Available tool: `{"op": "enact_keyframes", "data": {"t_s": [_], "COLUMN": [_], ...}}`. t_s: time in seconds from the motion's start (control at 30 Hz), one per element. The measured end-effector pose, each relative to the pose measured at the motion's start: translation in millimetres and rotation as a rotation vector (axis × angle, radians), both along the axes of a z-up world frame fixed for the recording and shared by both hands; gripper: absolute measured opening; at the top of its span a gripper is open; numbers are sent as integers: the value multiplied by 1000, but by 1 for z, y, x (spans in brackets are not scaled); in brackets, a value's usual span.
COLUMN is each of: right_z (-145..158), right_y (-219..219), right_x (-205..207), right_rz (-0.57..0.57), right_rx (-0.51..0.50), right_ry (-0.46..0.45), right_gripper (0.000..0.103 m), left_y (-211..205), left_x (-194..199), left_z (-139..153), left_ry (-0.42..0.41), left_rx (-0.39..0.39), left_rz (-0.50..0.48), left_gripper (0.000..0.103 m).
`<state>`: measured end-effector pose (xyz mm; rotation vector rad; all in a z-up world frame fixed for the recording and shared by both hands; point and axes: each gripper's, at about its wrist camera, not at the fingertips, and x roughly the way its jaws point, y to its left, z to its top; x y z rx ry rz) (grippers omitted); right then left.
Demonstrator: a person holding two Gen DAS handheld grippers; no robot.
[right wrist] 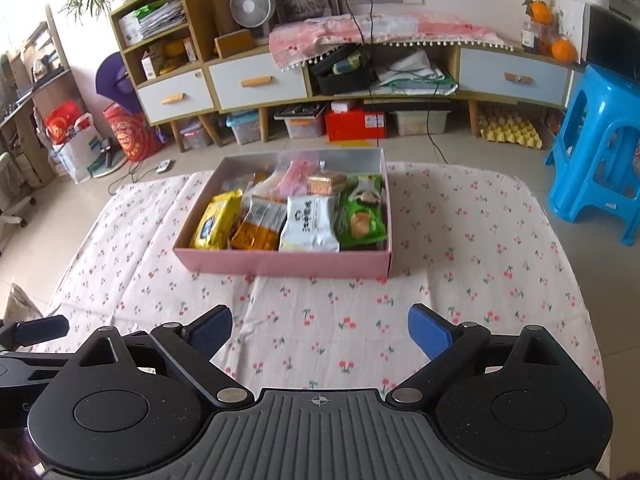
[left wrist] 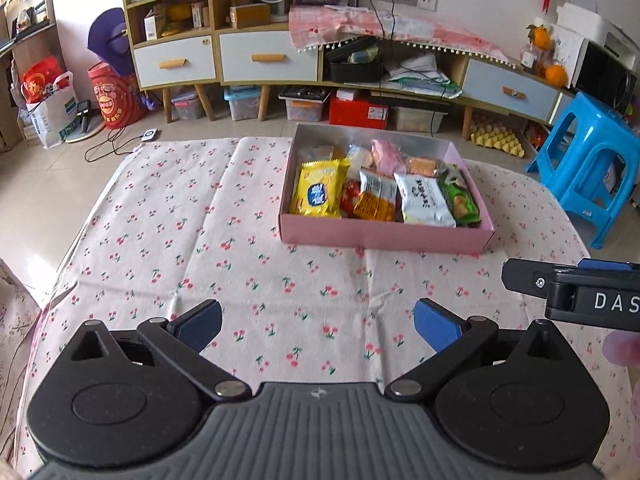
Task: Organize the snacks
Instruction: 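Lift both open grippers away from the filled pink box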
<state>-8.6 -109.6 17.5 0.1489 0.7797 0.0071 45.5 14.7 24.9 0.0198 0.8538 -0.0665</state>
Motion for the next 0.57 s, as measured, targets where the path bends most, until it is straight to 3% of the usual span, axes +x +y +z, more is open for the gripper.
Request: {"op": "enact_keyframes", "data": {"t_s": [0.57], "right_z": [-9], "right_y": [-1], "right_x": [-1], "right_rz": [-3], "right_rx": [-13], "right_ry": [24], "right_gripper": [96], "left_y": [-1], "left_x": [-5], "left_z": [-10], "left_ry": [14], "left_rx": [40], "left_rz": [-12], "left_gripper": [102]}}
